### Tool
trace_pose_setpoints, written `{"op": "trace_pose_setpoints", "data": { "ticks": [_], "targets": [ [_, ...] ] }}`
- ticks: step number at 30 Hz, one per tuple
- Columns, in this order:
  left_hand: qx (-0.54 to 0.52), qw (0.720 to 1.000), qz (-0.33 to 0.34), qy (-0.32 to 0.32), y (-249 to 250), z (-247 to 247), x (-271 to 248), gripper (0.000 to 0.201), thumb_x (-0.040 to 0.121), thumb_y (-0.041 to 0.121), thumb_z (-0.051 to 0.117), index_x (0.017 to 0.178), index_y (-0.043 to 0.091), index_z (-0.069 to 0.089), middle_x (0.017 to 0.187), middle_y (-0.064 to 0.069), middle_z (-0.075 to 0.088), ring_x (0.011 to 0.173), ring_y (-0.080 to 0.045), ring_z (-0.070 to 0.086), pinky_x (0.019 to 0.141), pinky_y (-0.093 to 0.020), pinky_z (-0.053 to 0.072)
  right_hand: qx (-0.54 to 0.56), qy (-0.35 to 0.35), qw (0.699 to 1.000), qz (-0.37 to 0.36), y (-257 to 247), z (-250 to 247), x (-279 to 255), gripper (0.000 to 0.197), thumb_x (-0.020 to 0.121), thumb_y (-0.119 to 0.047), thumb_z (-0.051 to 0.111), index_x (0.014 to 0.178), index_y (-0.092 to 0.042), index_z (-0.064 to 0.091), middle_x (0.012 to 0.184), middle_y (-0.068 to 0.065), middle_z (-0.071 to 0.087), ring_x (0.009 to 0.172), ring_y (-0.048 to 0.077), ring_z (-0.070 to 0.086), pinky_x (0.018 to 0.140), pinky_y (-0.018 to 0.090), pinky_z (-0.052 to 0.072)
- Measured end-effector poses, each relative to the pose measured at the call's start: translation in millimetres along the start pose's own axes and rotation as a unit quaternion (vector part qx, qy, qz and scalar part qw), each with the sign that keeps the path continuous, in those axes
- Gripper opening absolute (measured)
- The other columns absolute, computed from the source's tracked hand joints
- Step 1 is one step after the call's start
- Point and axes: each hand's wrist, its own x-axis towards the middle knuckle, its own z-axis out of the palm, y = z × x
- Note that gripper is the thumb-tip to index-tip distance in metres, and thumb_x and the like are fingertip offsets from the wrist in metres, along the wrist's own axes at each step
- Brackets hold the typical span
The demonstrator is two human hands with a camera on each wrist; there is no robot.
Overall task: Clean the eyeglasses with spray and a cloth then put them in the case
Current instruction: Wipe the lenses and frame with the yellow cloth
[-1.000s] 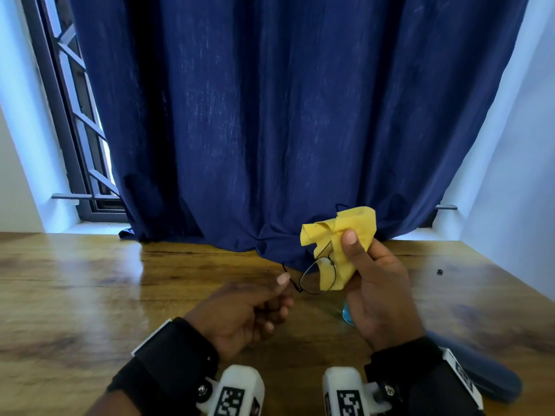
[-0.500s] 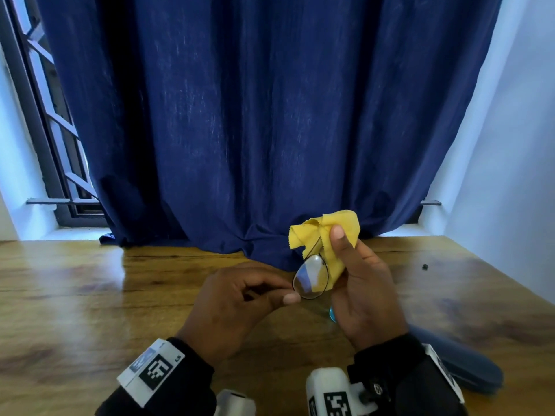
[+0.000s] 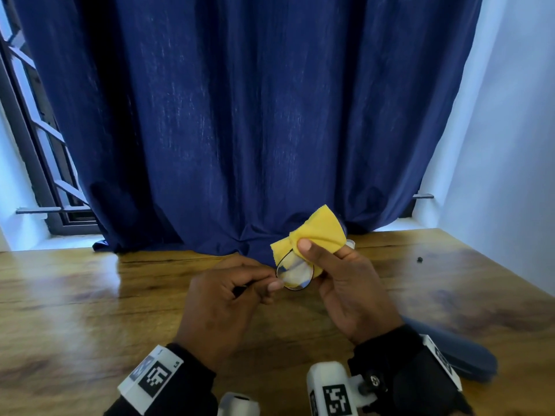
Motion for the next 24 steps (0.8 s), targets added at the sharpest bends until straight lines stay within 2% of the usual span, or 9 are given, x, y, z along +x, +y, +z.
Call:
{"op": "trace_pose_setpoints", "data": {
  "ticks": [3,6,9,12,15,17,19,22,24],
  "targets": [
    [0.018,0.999,0.014,-0.024,-1.1,-0.1,0.0,0.010,0.084,0.016,0.078,0.081,0.024,0.081,0.077,0.011,0.074,0.075,-0.011,0.071,0.066,-0.009,0.051,0.001,0.043,0.999,-0.023,-0.6,-3.2,0.9,0.040,0.064,-0.024,0.085,0.096,-0.001,0.079,0.106,0.024,0.076,0.095,0.031,0.073,0.099,0.051,0.056],
    [0.016,0.999,0.011,-0.045,-1.4,1.4,-0.7,0.006,0.083,0.024,0.076,0.083,0.026,0.082,0.081,0.012,0.074,0.076,-0.012,0.072,0.067,-0.011,0.052,0.023,0.083,0.995,-0.046,-2.9,-5.0,0.6,0.035,0.065,-0.027,0.085,0.092,-0.005,0.080,0.100,0.017,0.076,0.093,0.028,0.071,0.098,0.047,0.056],
    [-0.005,0.999,-0.001,-0.043,-2.4,3.2,-1.2,0.011,0.081,0.030,0.075,0.084,0.024,0.083,0.084,0.011,0.075,0.074,-0.011,0.073,0.066,-0.012,0.054,0.042,0.121,0.990,-0.052,-6.1,-7.2,1.3,0.036,0.067,-0.028,0.084,0.092,-0.004,0.075,0.097,0.018,0.070,0.090,0.028,0.063,0.084,0.040,0.053],
    [-0.014,0.999,0.000,-0.032,-2.0,4.5,-1.7,0.005,0.080,0.024,0.078,0.081,0.026,0.083,0.083,0.011,0.076,0.072,-0.011,0.073,0.064,-0.014,0.055,0.020,0.087,0.995,-0.040,-0.8,-3.7,1.6,0.046,0.063,-0.034,0.086,0.095,-0.003,0.076,0.099,0.017,0.072,0.093,0.028,0.066,0.091,0.044,0.054],
    [-0.024,1.000,-0.009,-0.017,-3.9,2.3,-1.4,0.015,0.081,0.012,0.080,0.080,0.027,0.082,0.083,0.010,0.075,0.069,-0.010,0.072,0.062,-0.011,0.054,-0.036,0.037,0.998,-0.030,10.1,1.7,2.9,0.046,0.067,-0.034,0.085,0.094,0.001,0.076,0.095,0.019,0.075,0.092,0.028,0.072,0.102,0.053,0.054],
    [-0.019,1.000,-0.012,-0.011,-5.7,0.1,-0.3,0.011,0.080,0.015,0.080,0.080,0.025,0.082,0.083,0.009,0.075,0.071,-0.011,0.072,0.064,-0.013,0.054,-0.039,0.008,0.999,-0.036,12.9,3.3,2.1,0.046,0.075,-0.028,0.082,0.098,0.010,0.071,0.095,0.024,0.073,0.091,0.032,0.070,0.105,0.059,0.050],
    [-0.008,1.000,-0.010,-0.014,-6.9,-3.5,1.2,0.006,0.080,0.023,0.078,0.081,0.024,0.083,0.083,0.010,0.076,0.075,-0.012,0.072,0.066,-0.013,0.054,-0.057,0.000,0.997,-0.053,9.1,3.8,-1.6,0.041,0.078,-0.026,0.080,0.098,0.009,0.072,0.095,0.023,0.075,0.091,0.034,0.072,0.105,0.059,0.050],
    [-0.002,1.000,-0.007,-0.025,-6.8,-6.7,3.4,0.009,0.078,0.031,0.077,0.082,0.026,0.084,0.082,0.011,0.076,0.078,-0.012,0.073,0.069,-0.011,0.053,-0.112,0.061,0.986,-0.104,-3.8,2.7,-8.8,0.033,0.077,-0.032,0.081,0.093,-0.003,0.078,0.095,0.018,0.079,0.096,0.038,0.075,0.097,0.051,0.058],
    [0.001,0.999,-0.003,-0.034,-4.9,-6.3,2.7,0.010,0.079,0.033,0.076,0.083,0.028,0.084,0.084,0.012,0.077,0.081,-0.012,0.074,0.071,-0.011,0.053,-0.134,0.109,0.976,-0.135,-13.3,1.5,-11.2,0.035,0.073,-0.041,0.081,0.087,-0.009,0.079,0.091,0.014,0.079,0.093,0.035,0.076,0.089,0.047,0.062]
  ]
}}
